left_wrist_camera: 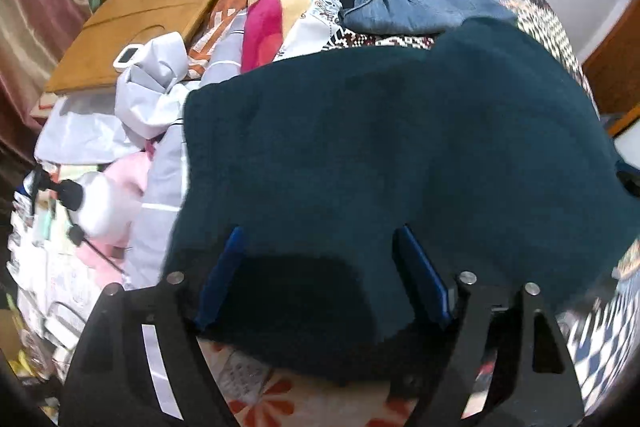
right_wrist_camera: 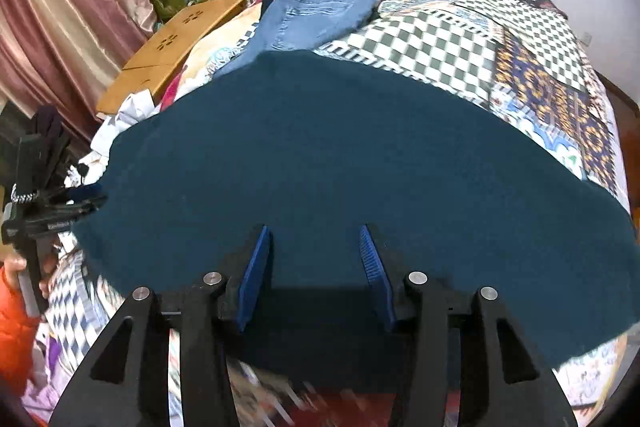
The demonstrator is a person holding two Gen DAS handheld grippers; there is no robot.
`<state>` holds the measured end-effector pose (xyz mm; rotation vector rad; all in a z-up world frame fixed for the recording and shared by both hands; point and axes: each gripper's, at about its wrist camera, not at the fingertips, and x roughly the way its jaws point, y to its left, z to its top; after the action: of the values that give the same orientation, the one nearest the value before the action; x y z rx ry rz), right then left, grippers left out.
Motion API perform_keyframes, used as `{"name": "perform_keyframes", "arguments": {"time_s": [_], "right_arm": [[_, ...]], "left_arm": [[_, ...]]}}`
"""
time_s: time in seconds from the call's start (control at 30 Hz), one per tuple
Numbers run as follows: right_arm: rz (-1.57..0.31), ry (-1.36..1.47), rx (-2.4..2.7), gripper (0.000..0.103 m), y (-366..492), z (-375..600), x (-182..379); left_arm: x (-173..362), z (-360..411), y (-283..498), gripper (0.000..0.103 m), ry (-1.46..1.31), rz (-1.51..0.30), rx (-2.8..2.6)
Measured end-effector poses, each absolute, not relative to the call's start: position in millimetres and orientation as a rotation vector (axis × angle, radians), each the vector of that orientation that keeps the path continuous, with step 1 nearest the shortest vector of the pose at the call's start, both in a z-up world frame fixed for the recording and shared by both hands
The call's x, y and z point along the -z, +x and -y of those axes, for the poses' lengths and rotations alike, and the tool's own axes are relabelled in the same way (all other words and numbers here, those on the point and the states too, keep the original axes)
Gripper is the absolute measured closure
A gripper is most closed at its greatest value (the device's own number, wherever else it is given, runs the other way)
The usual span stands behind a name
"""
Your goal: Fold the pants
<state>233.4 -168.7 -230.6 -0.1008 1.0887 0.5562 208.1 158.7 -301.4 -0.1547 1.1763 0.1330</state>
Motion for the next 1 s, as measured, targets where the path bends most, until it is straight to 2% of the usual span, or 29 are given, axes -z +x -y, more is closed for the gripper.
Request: {"name": "perform_keyframes", "arguments": {"time_s": [0.07,0.27,0.37,0.57,0.77,1.0], "right_arm": [[-1.082,-0.102,-0.556,0.059,222.8,178.9,229.3],[-1.061,-0.031,-0.519,0.056,207.2,214.7,225.6],[-1.033,0.0,-0.457,0.045,204.5,242.1,223.4],[-0.996,0.03,-0.225,0.045,204.8,333.3,221.1],[-0.969,0.203,0.009,0.045,209.8,446.1,222.2],[-0.954,0.299,0.163,0.045,235.7,520.3,224.6]], "left_arm": [[301.8,-160.5,201.9,0.013,-0.1,-1.181,-0.167],[299.6,-168.0,191.7,0.013,-0.064,-1.192,-0.198],[290.4,-165.4,195.8,0.013,-0.022,-1.203,-0.226],[251.0,-157.9,220.9,0.013,-0.074,-1.153,-0.225],[221.2,-115.0,270.0,0.013,-0.111,-1.117,-0.139],[214.7,-36.7,336.2,0.013,-0.008,-1.118,-0.042]]}}
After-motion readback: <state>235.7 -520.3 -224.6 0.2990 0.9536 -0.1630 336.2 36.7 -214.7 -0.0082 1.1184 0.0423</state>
